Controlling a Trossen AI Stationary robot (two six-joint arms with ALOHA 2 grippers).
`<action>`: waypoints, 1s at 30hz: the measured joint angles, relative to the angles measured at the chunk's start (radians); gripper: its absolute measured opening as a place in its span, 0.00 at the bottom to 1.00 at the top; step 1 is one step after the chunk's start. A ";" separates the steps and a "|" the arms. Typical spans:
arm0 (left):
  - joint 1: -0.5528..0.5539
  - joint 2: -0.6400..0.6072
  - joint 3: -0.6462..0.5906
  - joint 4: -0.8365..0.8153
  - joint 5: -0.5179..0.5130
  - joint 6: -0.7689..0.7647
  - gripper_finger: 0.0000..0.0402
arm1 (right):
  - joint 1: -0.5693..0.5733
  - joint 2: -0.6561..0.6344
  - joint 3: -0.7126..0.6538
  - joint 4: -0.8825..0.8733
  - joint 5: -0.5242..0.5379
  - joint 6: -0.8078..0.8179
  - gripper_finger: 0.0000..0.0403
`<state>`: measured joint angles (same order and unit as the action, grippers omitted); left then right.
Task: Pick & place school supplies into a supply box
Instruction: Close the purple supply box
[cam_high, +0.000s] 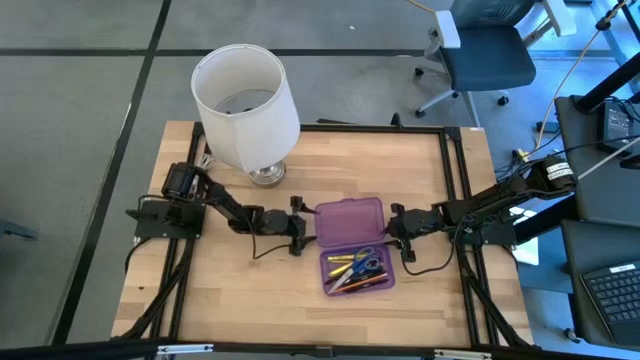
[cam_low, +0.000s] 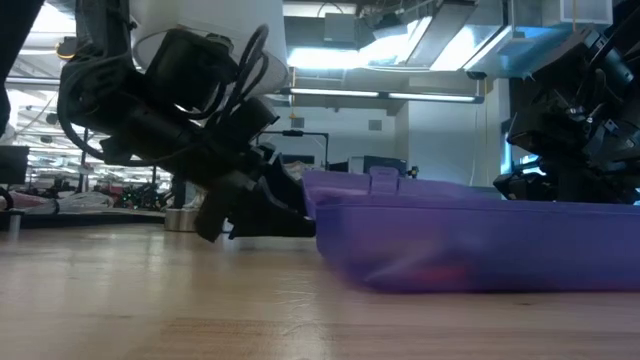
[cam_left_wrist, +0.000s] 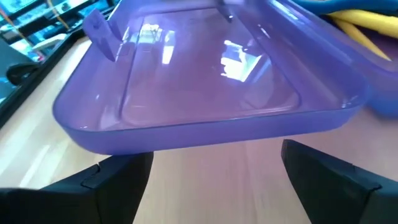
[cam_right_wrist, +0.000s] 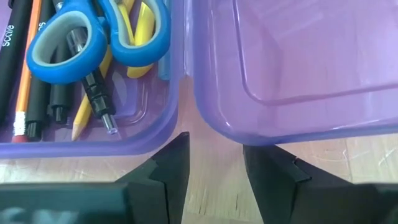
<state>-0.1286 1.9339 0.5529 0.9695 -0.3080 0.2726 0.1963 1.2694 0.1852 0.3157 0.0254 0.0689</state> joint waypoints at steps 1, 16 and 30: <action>0.002 0.000 0.000 0.000 0.012 0.001 0.87 | 0.000 0.000 0.000 0.000 0.000 0.000 0.38; -0.036 0.000 0.051 0.000 -0.003 0.348 0.87 | 0.000 0.000 0.000 -0.007 0.000 0.000 0.38; -0.118 -0.001 0.054 0.102 -0.205 0.651 0.87 | 0.004 0.000 0.000 -0.015 0.000 -0.022 0.38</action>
<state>-0.2464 1.9327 0.6069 1.0717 -0.5129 0.9236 0.2000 1.2694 0.1852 0.3008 0.0250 0.0467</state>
